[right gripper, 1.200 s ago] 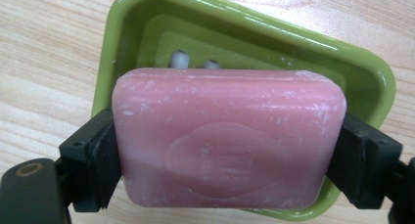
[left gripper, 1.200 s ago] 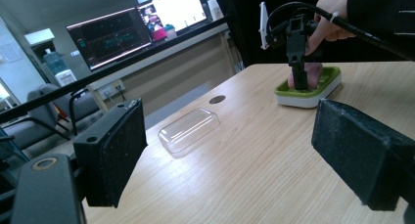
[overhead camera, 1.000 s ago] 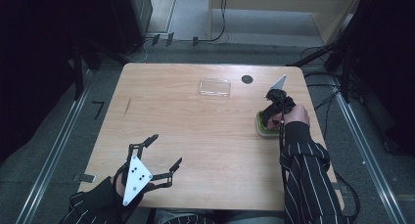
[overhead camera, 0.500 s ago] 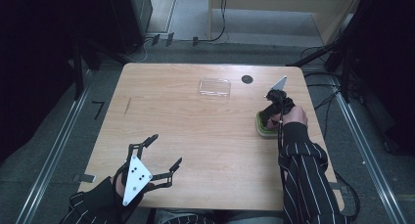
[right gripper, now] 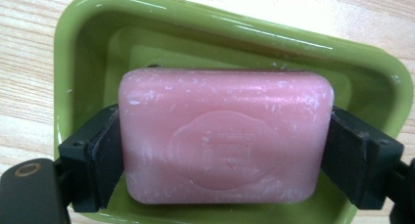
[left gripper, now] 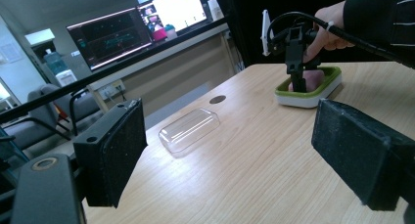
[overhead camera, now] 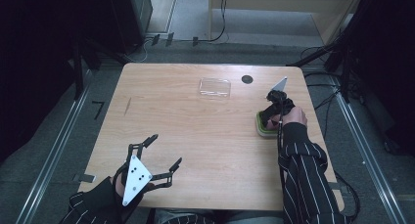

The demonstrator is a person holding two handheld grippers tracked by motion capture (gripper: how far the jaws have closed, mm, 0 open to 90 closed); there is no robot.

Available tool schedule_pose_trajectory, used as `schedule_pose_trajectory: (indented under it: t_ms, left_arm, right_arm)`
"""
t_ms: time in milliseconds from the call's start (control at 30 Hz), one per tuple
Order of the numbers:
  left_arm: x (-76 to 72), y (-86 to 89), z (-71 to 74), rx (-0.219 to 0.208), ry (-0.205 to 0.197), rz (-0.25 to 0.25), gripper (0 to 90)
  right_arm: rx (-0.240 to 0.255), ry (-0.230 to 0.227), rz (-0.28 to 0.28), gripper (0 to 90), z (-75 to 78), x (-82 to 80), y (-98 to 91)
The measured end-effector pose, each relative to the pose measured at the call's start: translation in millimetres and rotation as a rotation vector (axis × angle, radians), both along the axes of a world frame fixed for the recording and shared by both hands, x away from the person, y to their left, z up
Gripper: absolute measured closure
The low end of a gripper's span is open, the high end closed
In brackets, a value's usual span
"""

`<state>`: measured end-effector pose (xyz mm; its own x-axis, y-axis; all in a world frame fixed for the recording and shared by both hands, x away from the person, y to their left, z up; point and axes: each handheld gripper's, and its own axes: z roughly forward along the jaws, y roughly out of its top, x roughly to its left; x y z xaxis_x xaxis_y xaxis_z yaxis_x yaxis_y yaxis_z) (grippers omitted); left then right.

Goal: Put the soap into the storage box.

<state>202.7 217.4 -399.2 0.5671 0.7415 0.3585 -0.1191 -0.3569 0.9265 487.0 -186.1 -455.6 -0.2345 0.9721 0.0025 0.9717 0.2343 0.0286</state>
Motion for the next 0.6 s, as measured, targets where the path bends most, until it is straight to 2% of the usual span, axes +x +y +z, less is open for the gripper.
schedule_pose_trajectory:
  t_ms: [100, 367, 600]
  left_arm:
    - [-0.1, -0.3, 0.2, 0.002, 0.000, -0.001, 13.6]
    - [0.3, -0.8, -0.2, 0.006, 0.000, -0.006, 13.6]
    - [0.3, -0.5, -0.1, 0.006, 0.001, -0.003, 13.6]
  right_arm:
    - [-0.005, -0.011, 0.004, 12.8, 1.6, -1.2, 0.1]
    - [0.014, -0.063, 0.029, 3.8, 15.9, -6.4, 0.6]
    - [0.019, -0.066, 0.054, 0.8, 22.1, -11.3, 4.3]
